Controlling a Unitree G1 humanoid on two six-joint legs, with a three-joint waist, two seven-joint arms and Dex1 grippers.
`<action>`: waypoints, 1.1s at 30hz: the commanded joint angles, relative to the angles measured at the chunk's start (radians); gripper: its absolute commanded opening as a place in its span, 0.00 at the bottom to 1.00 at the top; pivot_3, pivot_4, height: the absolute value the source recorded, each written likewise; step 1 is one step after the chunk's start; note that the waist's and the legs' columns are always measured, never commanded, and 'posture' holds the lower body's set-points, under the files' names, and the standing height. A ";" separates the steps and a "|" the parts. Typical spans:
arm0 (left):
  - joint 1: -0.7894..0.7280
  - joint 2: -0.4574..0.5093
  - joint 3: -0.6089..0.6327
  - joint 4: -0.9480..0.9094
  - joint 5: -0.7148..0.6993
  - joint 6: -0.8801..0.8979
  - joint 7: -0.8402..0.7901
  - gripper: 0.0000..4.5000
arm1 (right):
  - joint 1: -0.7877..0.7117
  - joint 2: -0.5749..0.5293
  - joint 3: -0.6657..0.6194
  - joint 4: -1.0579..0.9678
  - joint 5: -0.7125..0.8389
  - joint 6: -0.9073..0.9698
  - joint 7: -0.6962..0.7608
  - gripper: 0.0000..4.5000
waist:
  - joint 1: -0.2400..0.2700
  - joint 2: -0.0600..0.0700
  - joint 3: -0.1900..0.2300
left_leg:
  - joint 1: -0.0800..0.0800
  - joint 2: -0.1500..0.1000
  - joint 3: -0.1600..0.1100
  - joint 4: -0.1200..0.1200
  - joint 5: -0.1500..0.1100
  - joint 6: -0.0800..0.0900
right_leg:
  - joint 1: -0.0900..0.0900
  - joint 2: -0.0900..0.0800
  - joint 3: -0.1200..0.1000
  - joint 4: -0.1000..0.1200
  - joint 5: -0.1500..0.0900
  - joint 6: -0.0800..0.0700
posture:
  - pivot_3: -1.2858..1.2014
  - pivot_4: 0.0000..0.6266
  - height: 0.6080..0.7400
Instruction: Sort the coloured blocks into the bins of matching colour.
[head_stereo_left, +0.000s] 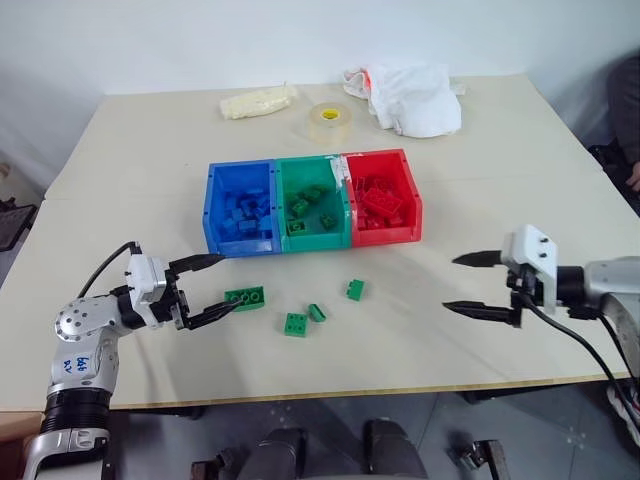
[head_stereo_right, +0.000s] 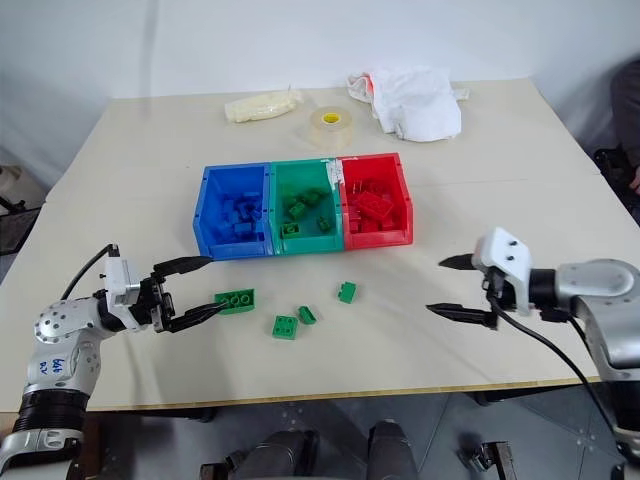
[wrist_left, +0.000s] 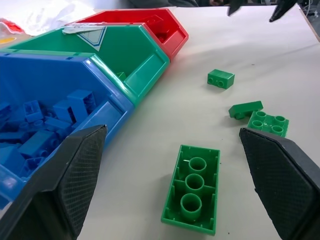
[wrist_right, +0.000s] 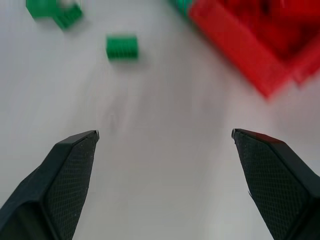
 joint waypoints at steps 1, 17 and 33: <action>0.037 -0.001 0.012 -0.062 -0.016 -0.010 0.000 1.00 | -0.079 0.078 0.117 -0.022 -0.023 0.032 -0.023 0.99 | 0.000 -0.001 0.000 | 0.000 0.000 0.000 0.000 0.000 0.000 | 0.000 0.000 0.000 0.000 0.000 0.000 | 0.52 0.24 1.00; 0.224 -0.006 0.047 -0.255 -0.042 0.024 0.064 1.00 | -0.253 0.341 0.353 0.224 -0.193 -0.068 -0.075 0.99 | 0.001 -0.002 0.001 | -0.001 -0.001 -0.002 0.000 0.000 0.000 | 0.000 0.000 -0.001 0.000 0.000 0.000 | 0.52 0.24 1.00; 0.209 -0.006 0.032 -0.256 -0.039 0.027 0.085 1.00 | -0.297 0.373 0.250 0.135 -0.107 0.005 -0.112 0.32 | 0.000 -0.002 0.001 | 0.000 -0.001 -0.002 -0.001 0.000 0.000 | 0.000 0.000 -0.001 0.000 0.000 0.000 | 0.52 0.24 1.00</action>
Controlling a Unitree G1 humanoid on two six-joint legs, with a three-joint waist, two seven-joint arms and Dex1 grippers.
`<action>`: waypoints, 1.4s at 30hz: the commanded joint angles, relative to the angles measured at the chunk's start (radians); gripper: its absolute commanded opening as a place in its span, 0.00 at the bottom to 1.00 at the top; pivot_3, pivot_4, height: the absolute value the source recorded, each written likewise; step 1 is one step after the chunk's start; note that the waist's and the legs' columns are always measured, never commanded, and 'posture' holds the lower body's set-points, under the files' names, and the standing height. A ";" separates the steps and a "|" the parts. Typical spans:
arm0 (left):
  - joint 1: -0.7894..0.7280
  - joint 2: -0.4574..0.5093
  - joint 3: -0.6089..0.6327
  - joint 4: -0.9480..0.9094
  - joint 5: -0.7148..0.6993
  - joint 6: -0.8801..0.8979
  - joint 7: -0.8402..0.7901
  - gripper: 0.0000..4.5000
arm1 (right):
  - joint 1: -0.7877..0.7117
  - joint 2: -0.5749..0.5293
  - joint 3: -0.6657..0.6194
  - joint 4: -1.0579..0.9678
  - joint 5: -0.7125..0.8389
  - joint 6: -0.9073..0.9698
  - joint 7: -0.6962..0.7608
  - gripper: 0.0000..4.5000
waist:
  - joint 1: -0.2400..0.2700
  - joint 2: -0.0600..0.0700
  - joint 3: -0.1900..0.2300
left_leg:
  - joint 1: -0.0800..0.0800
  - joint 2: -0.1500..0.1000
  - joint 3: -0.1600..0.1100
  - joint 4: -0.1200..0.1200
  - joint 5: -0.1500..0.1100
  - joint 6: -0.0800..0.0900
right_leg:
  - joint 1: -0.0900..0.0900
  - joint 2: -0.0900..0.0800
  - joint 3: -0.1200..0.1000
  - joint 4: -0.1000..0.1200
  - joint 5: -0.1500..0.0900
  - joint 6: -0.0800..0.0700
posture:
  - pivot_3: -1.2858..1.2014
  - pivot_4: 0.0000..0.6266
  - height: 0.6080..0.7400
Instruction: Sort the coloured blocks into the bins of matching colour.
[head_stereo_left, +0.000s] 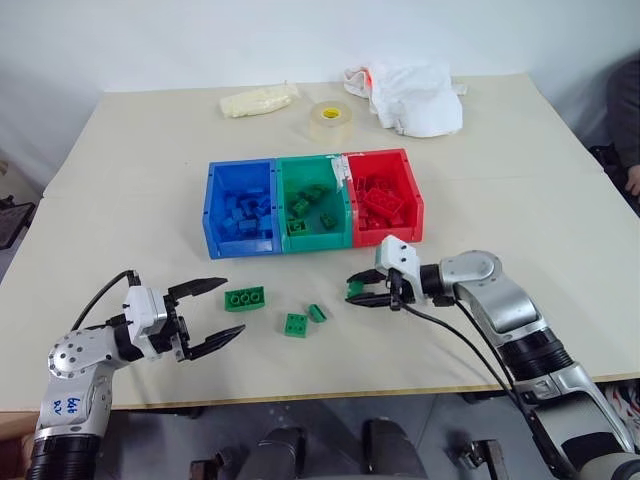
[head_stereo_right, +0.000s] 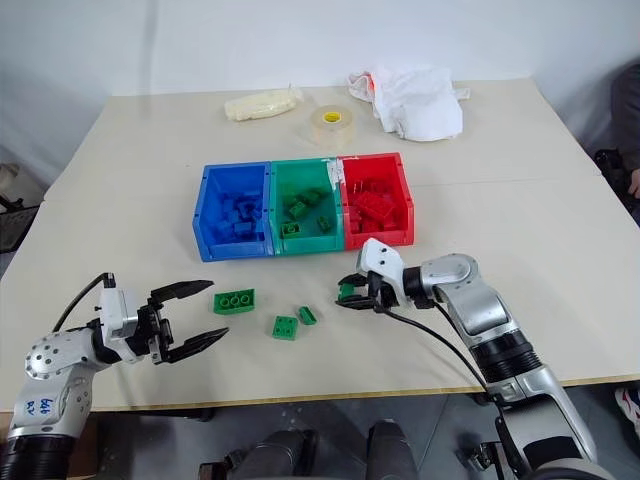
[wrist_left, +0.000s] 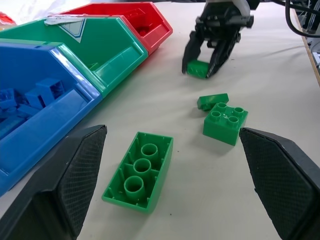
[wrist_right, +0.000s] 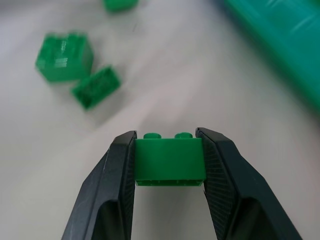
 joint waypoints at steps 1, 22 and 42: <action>-0.019 0.004 0.012 -0.007 -0.019 -0.001 0.000 1.00 | -0.072 0.026 -0.063 -0.063 0.052 0.043 -0.034 0.32 | -0.001 0.000 0.000 | 0.000 0.000 0.000 0.000 0.000 0.000 | 0.000 0.000 0.000 0.000 0.000 0.000 | 0.52 0.24 1.00; -0.119 -0.020 -0.025 0.059 0.005 -0.026 0.000 1.00 | -0.647 0.300 -0.108 0.788 -0.126 -0.392 -0.188 0.99 | -0.031 0.000 0.000 | 0.000 -0.001 -0.002 -0.001 0.000 0.000 | -0.002 0.000 -0.001 0.009 0.001 -0.001 | 0.52 0.24 1.00; -0.180 0.003 -0.028 0.162 0.005 -0.028 -0.067 1.00 | 0.256 -0.306 -0.365 -0.174 0.170 -0.081 0.150 0.99 | 0.000 0.000 0.000 | -0.001 0.000 0.001 0.001 -0.001 0.000 | -0.001 0.000 -0.001 0.001 0.001 -0.001 | 0.52 0.24 1.00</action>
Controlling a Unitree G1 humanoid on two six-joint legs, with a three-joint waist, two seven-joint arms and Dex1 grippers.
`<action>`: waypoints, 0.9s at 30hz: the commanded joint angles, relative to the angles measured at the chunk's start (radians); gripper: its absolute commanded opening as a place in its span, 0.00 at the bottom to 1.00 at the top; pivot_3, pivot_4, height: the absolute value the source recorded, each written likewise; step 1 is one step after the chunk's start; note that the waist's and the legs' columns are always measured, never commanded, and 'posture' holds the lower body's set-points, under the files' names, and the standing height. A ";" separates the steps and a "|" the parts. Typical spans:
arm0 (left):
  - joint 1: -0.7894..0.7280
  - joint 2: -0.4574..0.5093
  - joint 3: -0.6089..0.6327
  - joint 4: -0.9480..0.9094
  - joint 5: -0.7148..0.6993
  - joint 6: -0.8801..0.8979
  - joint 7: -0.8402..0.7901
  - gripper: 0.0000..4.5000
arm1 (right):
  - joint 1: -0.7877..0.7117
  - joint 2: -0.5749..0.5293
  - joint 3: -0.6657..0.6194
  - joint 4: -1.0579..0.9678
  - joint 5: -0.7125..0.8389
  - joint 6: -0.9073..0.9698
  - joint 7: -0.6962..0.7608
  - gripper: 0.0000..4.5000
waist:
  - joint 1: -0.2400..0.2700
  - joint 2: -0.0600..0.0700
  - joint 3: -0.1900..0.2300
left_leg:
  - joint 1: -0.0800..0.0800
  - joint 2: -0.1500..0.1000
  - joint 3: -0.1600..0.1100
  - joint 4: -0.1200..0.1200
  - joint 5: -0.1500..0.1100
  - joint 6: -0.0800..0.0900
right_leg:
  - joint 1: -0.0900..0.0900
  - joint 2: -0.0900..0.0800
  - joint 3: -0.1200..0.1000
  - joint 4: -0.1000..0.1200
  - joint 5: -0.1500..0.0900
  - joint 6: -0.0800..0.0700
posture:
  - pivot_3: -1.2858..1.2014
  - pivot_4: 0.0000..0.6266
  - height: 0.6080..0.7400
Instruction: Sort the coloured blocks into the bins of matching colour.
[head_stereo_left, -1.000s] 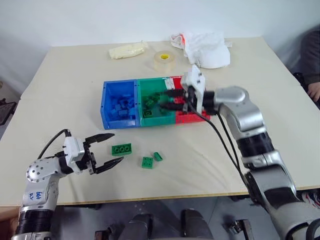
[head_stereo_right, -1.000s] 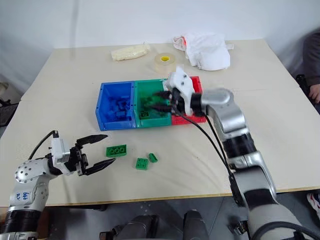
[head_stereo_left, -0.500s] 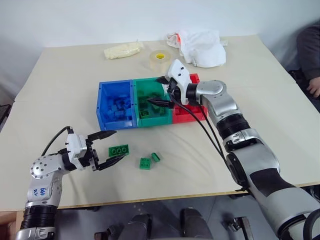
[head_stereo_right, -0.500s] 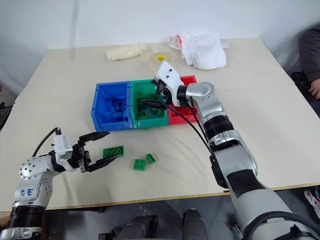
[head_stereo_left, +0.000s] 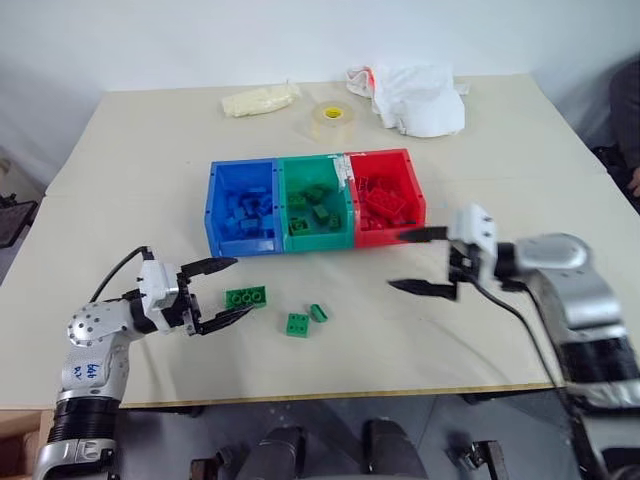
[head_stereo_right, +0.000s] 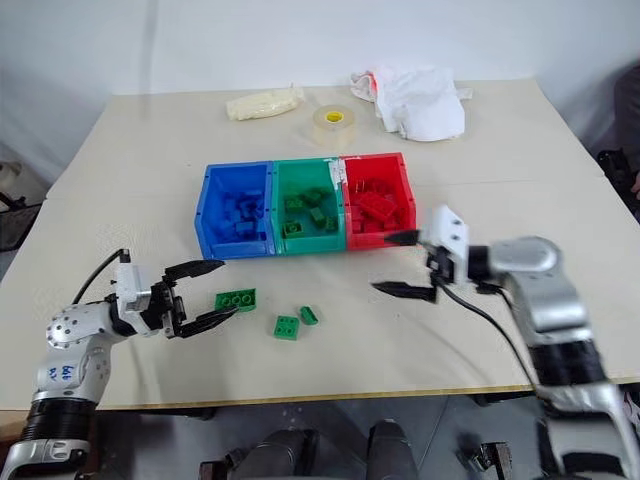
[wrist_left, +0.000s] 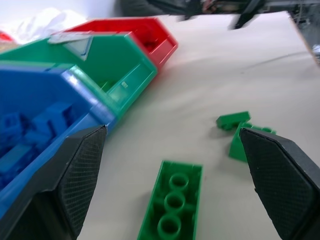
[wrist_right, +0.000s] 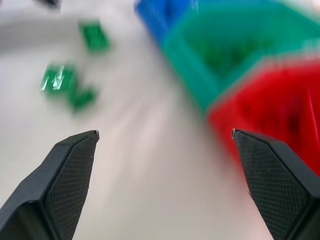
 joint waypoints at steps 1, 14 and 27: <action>0.002 0.019 0.021 0.000 -0.010 -0.011 -0.017 1.00 | 0.078 -0.085 -0.081 -0.056 0.030 0.001 0.022 0.99 | -0.002 0.000 0.000 | 0.000 0.000 0.002 0.000 0.000 0.000 | 0.000 0.000 0.000 0.000 0.000 0.000 | 0.52 0.24 1.00; 0.022 0.017 0.026 -0.026 -0.011 -0.014 -0.014 1.00 | -0.017 -0.060 0.074 -0.112 0.000 0.068 -0.028 0.99 | -0.001 0.000 0.000 | 0.001 0.002 0.002 0.000 0.000 0.000 | 0.000 0.000 0.000 0.000 0.000 0.000 | 0.52 0.24 1.00; 0.222 0.015 0.076 -0.215 -0.030 0.004 0.055 1.00 | -0.264 0.258 0.467 -0.007 -0.173 0.108 -0.071 0.99 | 0.000 -0.001 0.000 | 0.001 0.001 0.000 0.000 0.000 0.000 | 0.001 0.000 0.000 0.000 0.000 0.000 | 0.52 0.24 1.00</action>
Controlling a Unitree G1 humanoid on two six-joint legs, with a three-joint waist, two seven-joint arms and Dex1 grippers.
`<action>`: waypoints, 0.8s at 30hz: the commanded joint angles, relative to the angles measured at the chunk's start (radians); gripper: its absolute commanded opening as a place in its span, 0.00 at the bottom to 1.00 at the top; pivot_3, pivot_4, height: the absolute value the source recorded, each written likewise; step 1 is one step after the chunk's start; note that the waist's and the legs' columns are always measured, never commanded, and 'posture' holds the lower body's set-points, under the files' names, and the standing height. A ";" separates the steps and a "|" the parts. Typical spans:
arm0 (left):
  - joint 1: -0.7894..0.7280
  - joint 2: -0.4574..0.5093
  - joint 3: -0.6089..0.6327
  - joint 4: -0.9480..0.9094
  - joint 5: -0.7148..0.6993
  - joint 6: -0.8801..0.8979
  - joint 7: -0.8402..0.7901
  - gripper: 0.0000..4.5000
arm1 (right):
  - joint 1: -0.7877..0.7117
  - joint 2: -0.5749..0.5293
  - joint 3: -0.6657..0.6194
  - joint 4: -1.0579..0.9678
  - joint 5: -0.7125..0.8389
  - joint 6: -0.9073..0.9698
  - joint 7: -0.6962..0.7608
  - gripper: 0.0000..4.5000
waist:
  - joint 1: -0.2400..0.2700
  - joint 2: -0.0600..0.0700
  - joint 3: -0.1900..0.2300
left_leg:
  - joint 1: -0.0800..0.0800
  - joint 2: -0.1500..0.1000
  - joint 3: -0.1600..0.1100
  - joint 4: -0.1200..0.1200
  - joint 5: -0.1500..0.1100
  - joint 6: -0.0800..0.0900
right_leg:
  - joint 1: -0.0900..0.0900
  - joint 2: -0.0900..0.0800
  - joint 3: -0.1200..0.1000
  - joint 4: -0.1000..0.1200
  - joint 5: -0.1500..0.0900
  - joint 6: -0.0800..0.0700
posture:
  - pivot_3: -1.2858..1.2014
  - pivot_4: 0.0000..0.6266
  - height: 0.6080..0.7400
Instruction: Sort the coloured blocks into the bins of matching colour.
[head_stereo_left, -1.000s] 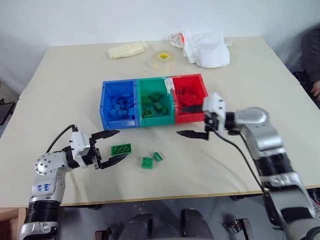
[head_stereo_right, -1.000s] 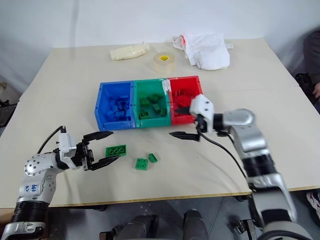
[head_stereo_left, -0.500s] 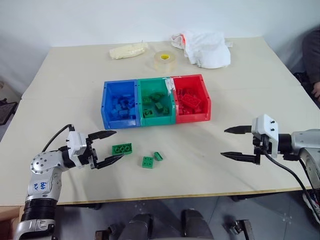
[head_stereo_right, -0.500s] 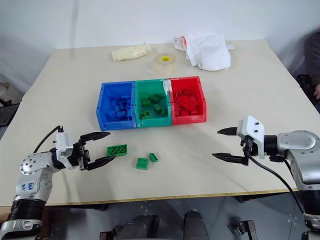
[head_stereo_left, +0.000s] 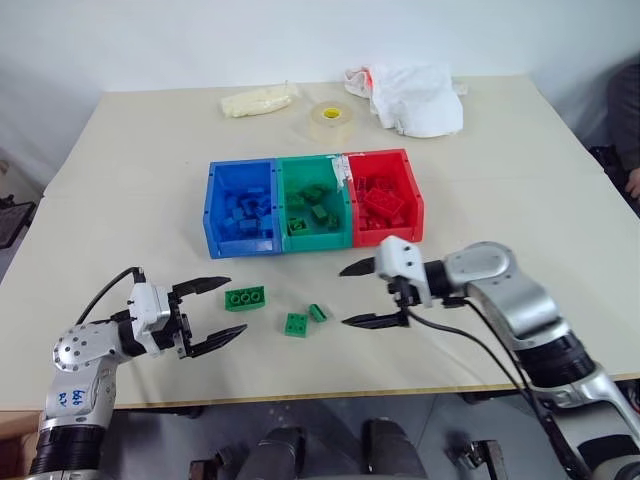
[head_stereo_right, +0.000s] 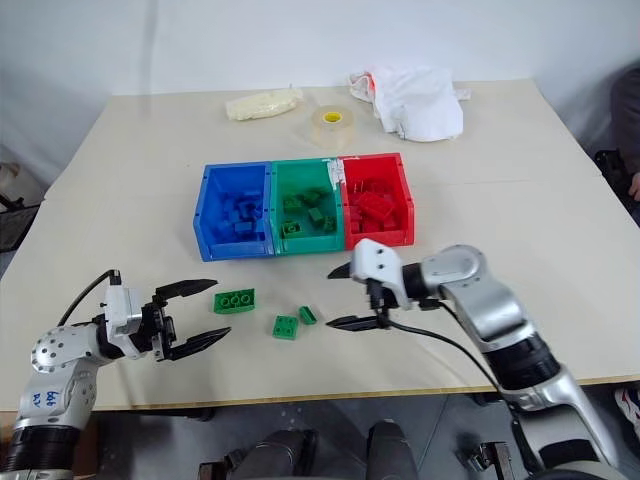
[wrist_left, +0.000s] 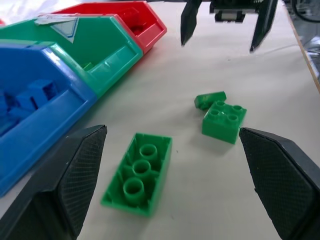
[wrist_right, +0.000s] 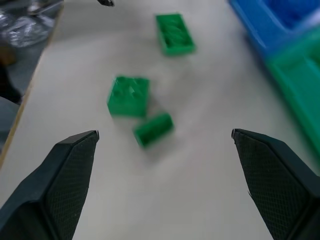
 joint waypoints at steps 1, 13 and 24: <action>0.053 0.002 0.036 -0.077 -0.025 0.002 0.031 1.00 | -0.037 0.039 0.064 0.062 -0.055 -0.029 0.005 0.99 | 0.000 0.000 0.000 | 0.000 0.000 0.000 0.000 0.000 0.000 | 0.000 0.000 0.000 0.000 0.000 0.000 | 0.52 0.24 1.00; 0.148 -0.002 0.050 -0.171 -0.032 0.016 0.089 1.00 | -0.072 0.155 0.109 0.260 -0.137 -0.154 0.016 0.80 | -0.003 0.000 0.000 | 0.001 0.001 0.000 -0.001 0.000 0.000 | 0.000 0.001 0.000 0.000 0.000 0.000 | 0.52 0.24 1.00; 0.099 0.001 0.033 -0.137 -0.028 0.020 0.076 1.00 | -0.054 0.141 0.002 0.130 -0.064 -0.105 0.004 0.31 | -0.003 0.000 0.000 | 0.001 0.001 0.000 -0.001 0.000 0.000 | 0.000 0.001 0.000 0.000 0.000 0.000 | 0.52 0.24 1.00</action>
